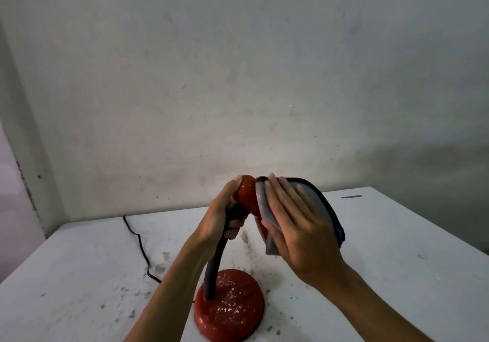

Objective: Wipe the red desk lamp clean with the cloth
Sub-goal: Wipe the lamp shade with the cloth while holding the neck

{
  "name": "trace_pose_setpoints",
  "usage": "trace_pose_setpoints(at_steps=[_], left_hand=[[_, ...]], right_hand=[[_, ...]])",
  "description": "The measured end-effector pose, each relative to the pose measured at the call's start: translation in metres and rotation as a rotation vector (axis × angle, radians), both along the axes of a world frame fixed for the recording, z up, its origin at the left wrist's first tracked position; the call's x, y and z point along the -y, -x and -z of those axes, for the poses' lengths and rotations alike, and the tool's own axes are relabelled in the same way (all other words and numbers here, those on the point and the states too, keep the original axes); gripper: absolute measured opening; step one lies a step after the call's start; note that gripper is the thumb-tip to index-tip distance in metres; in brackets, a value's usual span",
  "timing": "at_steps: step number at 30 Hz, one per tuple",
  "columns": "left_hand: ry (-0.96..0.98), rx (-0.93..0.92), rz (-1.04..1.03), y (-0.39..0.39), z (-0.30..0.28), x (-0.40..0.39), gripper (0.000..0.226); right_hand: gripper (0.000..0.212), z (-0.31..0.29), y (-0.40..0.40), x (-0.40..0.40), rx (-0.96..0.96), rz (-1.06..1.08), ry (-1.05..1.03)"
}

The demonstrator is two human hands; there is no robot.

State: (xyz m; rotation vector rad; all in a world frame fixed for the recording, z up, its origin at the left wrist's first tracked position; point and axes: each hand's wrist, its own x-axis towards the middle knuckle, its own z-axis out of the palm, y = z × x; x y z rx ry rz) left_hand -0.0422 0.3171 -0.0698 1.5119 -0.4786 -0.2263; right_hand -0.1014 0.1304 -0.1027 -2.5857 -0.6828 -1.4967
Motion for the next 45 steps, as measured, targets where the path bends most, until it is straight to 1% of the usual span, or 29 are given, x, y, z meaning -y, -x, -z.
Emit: trace_pose_setpoints(at_steps=[3,5,7,9,11,13,16,19,21,23,25,26,28,30,32,34,37,39,41,43,45], left_hand=[[-0.027,0.020,-0.014,0.002,-0.002,-0.001,0.066],[-0.008,0.025,-0.017,0.004,-0.004,-0.001,0.065],[0.029,0.026,-0.025,0.005,-0.004,0.000,0.064],[0.041,0.027,-0.027,0.005,-0.004,0.000,0.062],[0.014,0.039,-0.008,0.004,-0.003,-0.001,0.062],[-0.006,0.028,0.015,0.004,-0.002,-0.002,0.061],[-0.006,0.016,0.035,0.003,-0.001,-0.001,0.063],[-0.011,0.024,0.035,0.001,-0.001,0.002,0.064],[-0.021,0.030,0.029,0.002,-0.001,0.003,0.067],[-0.029,0.035,0.017,0.002,-0.001,0.003,0.072],[-0.028,0.034,0.000,0.002,-0.001,0.002,0.070],[-0.024,0.032,-0.011,0.001,-0.001,0.001,0.068],[-0.012,0.018,-0.024,0.001,0.000,0.000,0.066],[-0.003,0.014,-0.007,0.001,0.000,-0.001,0.066],[-0.005,0.019,0.017,0.002,0.000,-0.001,0.073],[-0.004,0.027,0.022,0.001,0.001,0.000,0.080],[0.026,0.015,0.011,-0.002,0.002,0.000,0.078],[0.050,0.004,0.003,-0.003,0.002,-0.001,0.075],[0.057,-0.001,0.004,-0.003,0.002,-0.001,0.072],[0.056,-0.007,0.007,-0.003,0.003,0.000,0.071],[0.054,0.000,0.007,-0.005,0.003,0.001,0.071]], right_hand=[[0.056,-0.024,-0.009,-0.013,-0.022,-0.061,-0.019],[0.055,-0.028,-0.011,-0.021,-0.024,-0.061,0.006],[0.056,-0.022,-0.010,-0.022,-0.001,-0.046,0.110],[0.063,-0.011,-0.007,-0.014,0.008,-0.022,0.238],[0.057,0.000,-0.003,0.000,0.015,0.010,0.300],[0.054,0.007,0.001,0.016,-0.039,0.016,0.251],[0.058,0.005,0.005,0.034,-0.194,-0.018,0.085],[0.056,-0.014,0.000,0.034,-0.352,-0.017,-0.147],[0.056,-0.030,-0.007,0.026,-0.413,-0.012,-0.210],[0.059,-0.044,-0.010,0.012,-0.403,-0.028,-0.242],[0.056,-0.048,-0.008,-0.007,-0.333,-0.041,-0.287],[0.053,-0.045,-0.006,-0.015,-0.277,-0.043,-0.285],[0.056,-0.029,0.002,-0.027,-0.202,-0.003,-0.209],[0.061,-0.014,0.008,-0.022,-0.182,0.045,-0.144],[0.065,-0.007,0.009,-0.007,-0.218,0.079,-0.192],[0.064,-0.012,0.007,0.010,-0.283,0.073,-0.276],[0.053,-0.031,-0.007,0.028,-0.411,-0.058,-0.289],[0.043,-0.048,-0.020,0.034,-0.542,-0.150,-0.263],[0.037,-0.066,-0.035,0.037,-0.724,-0.216,-0.281],[0.044,-0.083,-0.051,0.035,-0.940,-0.259,-0.305],[0.056,-0.101,-0.063,0.030,-1.124,-0.262,-0.290]])
